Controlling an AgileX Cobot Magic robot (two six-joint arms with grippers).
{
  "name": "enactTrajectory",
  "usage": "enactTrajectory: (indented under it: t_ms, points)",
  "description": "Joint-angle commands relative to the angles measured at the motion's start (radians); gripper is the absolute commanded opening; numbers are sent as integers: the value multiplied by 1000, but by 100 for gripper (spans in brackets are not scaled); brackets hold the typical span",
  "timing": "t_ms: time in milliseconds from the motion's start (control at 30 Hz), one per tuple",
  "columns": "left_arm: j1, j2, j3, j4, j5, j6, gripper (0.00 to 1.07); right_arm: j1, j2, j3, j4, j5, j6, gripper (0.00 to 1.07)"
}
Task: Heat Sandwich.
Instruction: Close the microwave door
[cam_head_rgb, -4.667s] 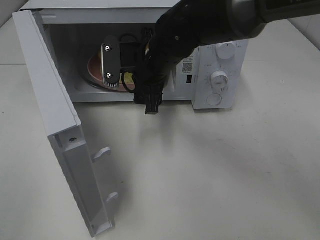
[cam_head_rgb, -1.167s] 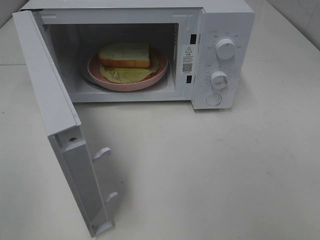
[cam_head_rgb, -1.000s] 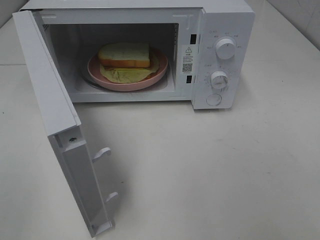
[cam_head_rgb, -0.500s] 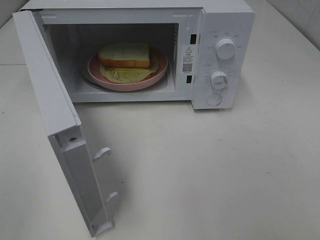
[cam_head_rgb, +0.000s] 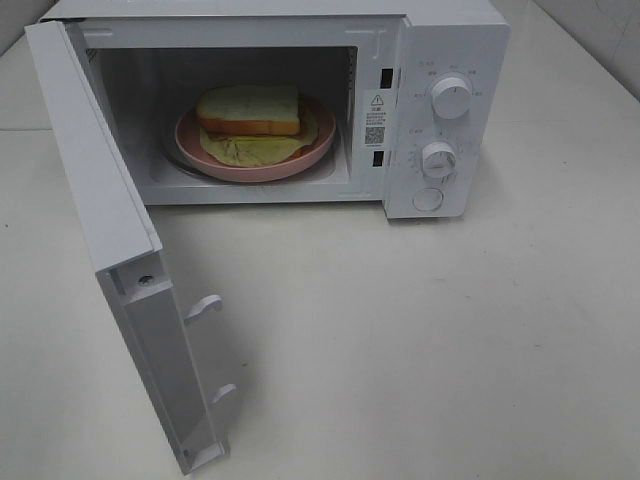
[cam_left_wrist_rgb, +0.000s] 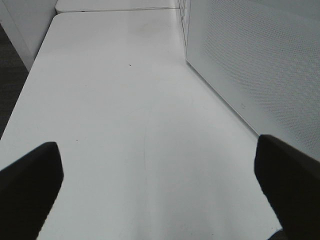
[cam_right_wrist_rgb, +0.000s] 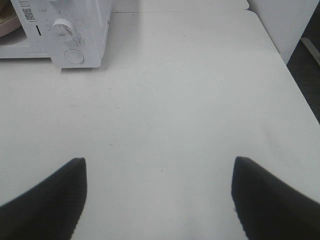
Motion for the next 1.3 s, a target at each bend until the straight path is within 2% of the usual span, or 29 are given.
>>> enactTrajectory:
  t_ms: [33, 1300]
  points:
    - [0, -8, 2, -6, -1, -1, 102, -7, -27, 5, 4, -10, -8, 76]
    - [0, -8, 2, -11, -1, -6, 102, -7, -28, 5, 4, -10, -8, 76]
